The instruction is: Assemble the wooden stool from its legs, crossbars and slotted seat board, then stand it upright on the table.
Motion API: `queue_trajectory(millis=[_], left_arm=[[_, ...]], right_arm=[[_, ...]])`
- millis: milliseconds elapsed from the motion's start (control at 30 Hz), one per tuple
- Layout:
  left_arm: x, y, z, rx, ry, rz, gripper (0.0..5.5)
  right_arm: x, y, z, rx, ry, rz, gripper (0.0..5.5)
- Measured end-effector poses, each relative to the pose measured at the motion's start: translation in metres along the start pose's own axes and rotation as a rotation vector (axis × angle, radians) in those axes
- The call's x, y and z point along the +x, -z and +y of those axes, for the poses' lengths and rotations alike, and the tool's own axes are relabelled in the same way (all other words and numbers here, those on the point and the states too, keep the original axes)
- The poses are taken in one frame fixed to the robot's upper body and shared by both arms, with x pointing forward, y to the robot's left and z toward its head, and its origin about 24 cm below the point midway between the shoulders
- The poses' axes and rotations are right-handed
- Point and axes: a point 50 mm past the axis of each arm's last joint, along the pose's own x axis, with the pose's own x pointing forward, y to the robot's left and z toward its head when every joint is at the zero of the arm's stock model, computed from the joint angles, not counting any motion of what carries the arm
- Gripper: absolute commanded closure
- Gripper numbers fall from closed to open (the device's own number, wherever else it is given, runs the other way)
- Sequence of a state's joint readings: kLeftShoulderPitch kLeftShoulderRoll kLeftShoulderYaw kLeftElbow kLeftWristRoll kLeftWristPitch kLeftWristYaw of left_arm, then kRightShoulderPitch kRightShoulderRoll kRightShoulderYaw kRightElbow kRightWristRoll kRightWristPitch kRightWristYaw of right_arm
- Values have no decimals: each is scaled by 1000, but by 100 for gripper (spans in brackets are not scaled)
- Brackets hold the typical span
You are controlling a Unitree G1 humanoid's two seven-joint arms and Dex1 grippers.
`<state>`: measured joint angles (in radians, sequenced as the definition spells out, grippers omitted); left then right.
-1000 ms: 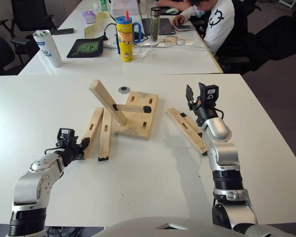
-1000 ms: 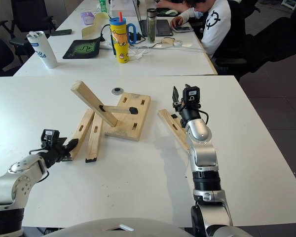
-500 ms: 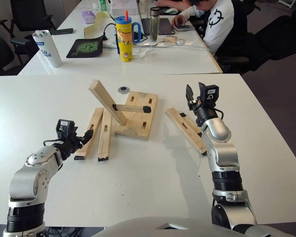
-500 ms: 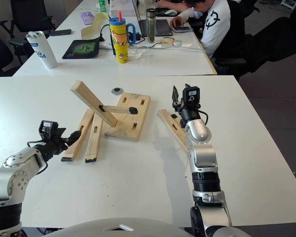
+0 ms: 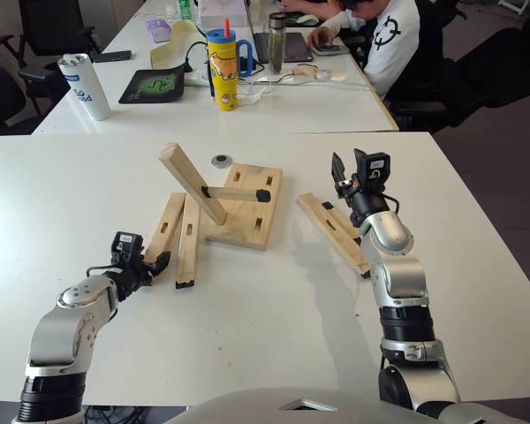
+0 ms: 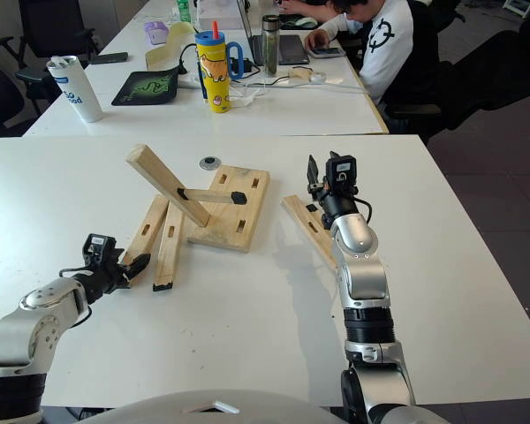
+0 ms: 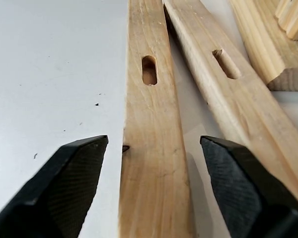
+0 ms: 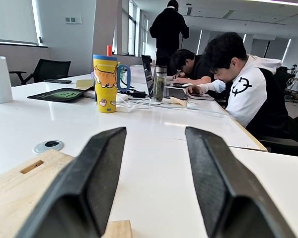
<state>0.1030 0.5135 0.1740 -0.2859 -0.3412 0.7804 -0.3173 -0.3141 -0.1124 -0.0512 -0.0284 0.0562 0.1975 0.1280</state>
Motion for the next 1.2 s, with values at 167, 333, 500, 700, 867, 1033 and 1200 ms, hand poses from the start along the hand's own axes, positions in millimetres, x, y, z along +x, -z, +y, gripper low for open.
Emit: queue_trajectory(millis=[167, 333, 500, 700, 867, 1033, 1200], left_arm=[[3, 2, -5, 11, 14, -5, 324], [5, 4, -2, 17, 6, -11, 347], [8, 2, 1, 28, -16, -21, 347], [4, -44, 18, 42, -173, -339, 347], [-8, -79, 21, 110, -233, -584, 347], [-26, -119, 9, 200, -225, -799, 347], [-52, -173, -15, 312, -151, -1047, 347]], right_arm=[[0, 0, 0, 0, -3, 0, 331], [0, 0, 0, -1, -3, -1, 331], [0, -1, -1, -4, -2, -1, 331], [7, -9, -3, -9, 0, -32, 331], [20, -26, -14, 4, 20, -84, 331], [42, -73, -17, 81, -36, -211, 331], [52, -125, 11, 341, -297, -268, 331]])
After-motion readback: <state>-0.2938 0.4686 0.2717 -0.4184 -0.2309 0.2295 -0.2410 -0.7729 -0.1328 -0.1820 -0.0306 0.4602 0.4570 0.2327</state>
